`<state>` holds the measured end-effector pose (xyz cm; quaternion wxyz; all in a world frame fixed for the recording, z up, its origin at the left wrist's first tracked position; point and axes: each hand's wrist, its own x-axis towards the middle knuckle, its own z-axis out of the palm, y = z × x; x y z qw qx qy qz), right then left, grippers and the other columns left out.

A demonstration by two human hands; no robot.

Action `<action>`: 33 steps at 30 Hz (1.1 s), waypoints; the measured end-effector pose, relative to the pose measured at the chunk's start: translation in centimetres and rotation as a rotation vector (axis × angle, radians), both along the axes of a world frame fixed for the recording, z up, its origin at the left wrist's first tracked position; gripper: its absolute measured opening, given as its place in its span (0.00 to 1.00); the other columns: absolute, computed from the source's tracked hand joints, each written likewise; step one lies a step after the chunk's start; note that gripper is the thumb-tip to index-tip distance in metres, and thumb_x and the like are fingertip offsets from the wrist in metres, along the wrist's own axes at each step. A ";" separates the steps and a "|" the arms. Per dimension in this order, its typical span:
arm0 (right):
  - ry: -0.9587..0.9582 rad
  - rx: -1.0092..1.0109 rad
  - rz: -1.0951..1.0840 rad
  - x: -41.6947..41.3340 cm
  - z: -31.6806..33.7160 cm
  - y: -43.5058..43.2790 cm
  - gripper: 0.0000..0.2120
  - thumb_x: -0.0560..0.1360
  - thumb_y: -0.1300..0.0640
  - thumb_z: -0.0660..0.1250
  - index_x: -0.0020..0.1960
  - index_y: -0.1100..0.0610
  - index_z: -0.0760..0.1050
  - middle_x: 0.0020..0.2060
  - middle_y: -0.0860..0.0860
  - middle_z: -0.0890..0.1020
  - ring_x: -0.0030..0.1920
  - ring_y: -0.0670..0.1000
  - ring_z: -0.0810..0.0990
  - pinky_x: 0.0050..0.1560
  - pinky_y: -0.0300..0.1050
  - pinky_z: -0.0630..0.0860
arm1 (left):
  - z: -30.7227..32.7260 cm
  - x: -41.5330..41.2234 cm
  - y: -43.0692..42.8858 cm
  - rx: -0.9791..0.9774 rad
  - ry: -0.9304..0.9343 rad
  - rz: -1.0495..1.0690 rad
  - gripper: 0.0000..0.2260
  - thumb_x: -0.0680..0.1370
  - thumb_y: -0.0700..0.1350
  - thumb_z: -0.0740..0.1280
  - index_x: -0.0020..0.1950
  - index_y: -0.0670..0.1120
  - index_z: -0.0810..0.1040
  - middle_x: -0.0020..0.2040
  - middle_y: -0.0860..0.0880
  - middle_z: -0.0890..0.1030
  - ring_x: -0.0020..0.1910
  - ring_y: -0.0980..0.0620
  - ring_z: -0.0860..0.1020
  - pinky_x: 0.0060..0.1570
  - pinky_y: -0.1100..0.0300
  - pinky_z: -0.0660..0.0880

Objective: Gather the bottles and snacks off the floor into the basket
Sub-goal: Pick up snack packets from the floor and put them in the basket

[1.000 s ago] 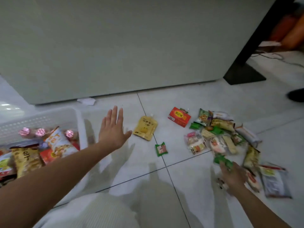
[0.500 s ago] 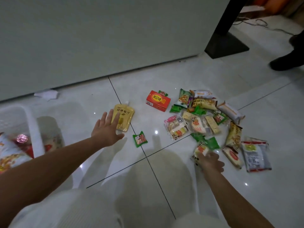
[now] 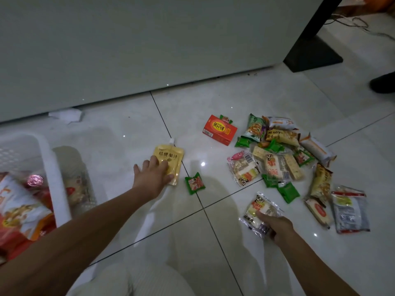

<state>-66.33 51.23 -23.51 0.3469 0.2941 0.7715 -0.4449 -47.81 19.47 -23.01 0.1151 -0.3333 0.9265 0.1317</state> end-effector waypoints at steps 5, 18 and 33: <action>0.141 0.042 0.150 2.6 1.7 -0.9 0.18 0.63 0.69 0.77 0.51 0.68 0.77 0.43 0.64 0.82 0.42 0.61 0.82 0.39 0.49 0.81 | 0.7 -0.6 0.4 0.182 0.072 0.440 0.32 0.69 0.51 0.75 0.64 0.40 0.63 0.62 0.39 0.67 0.62 0.39 0.67 0.54 0.46 0.71; 0.121 -0.190 0.563 5.1 11.8 -13.9 0.21 0.74 0.69 0.66 0.65 0.61 0.68 0.50 0.58 0.79 0.40 0.54 0.77 0.32 0.44 0.73 | 11.1 4.4 -3.6 0.411 0.436 0.645 0.10 0.72 0.37 0.67 0.50 0.41 0.69 0.49 0.41 0.76 0.49 0.40 0.76 0.44 0.52 0.74; 0.137 -0.388 1.490 25.7 18.6 -34.4 0.37 0.73 0.42 0.67 0.74 0.58 0.57 0.72 0.56 0.66 0.69 0.58 0.69 0.65 0.52 0.71 | 17.5 27.4 -9.0 0.398 0.463 1.341 0.17 0.77 0.42 0.68 0.60 0.33 0.71 0.50 0.35 0.78 0.45 0.38 0.77 0.45 0.47 0.76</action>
